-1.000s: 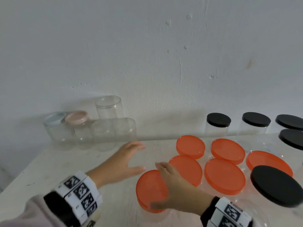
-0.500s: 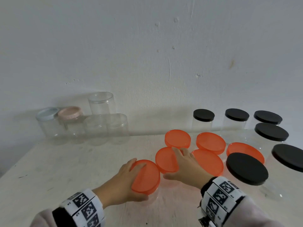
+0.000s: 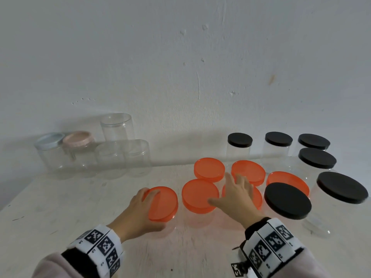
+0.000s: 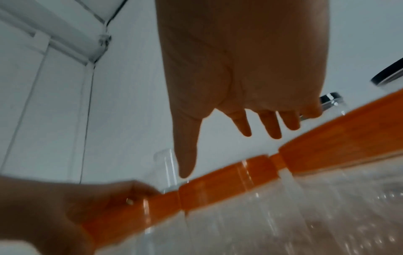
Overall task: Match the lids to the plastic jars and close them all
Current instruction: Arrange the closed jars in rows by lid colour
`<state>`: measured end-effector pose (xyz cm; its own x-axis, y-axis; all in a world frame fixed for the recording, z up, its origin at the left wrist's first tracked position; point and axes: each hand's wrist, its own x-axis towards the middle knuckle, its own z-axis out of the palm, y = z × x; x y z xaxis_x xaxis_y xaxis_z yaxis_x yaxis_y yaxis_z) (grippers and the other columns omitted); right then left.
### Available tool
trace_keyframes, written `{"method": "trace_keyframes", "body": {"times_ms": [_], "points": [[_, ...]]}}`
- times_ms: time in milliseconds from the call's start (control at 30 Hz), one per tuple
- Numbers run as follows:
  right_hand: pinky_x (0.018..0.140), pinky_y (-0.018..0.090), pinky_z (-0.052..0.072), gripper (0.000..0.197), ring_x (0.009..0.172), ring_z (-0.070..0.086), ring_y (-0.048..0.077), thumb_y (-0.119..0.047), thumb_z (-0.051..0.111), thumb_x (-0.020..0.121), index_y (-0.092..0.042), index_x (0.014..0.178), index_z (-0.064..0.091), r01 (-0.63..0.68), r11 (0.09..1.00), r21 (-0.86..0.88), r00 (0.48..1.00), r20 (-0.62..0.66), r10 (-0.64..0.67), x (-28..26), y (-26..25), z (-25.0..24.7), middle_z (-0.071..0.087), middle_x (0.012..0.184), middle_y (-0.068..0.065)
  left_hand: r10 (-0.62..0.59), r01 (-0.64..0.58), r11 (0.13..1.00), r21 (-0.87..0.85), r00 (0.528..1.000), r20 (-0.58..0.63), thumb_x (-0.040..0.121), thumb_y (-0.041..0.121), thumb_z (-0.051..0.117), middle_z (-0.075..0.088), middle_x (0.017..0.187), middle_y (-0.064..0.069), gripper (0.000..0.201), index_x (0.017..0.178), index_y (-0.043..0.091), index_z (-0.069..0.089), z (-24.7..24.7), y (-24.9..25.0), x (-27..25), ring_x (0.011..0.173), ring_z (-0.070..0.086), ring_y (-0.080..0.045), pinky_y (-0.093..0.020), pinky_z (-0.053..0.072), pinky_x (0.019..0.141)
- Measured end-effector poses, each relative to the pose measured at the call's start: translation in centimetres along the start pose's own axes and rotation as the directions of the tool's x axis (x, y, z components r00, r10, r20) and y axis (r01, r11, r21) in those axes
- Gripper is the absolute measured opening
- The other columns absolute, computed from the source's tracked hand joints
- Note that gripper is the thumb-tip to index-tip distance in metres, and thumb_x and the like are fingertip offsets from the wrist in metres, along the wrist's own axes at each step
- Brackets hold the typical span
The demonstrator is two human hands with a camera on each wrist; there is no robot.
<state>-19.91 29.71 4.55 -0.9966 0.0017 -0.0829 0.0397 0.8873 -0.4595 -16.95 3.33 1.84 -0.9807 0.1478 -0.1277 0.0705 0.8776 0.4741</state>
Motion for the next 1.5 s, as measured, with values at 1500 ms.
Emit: {"method": "trace_keyframes", "body": {"times_ms": [1500], "points": [[0.108,0.044,0.03,0.101,0.134,0.022,0.023,-0.053,0.077,0.071,-0.028,0.15,0.018,0.489,0.836,0.25,0.853,0.065,-0.518,1.7,-14.7,1.5,0.025,0.148,0.002,-0.041,-0.04,0.742,-0.669,0.994,-0.105,0.037,0.039,0.089,0.038,0.136,0.007,0.127,0.139,0.022,0.017,-1.5,-2.3,0.4,0.125,0.044,-0.01,-0.032,0.047,0.098]]}}
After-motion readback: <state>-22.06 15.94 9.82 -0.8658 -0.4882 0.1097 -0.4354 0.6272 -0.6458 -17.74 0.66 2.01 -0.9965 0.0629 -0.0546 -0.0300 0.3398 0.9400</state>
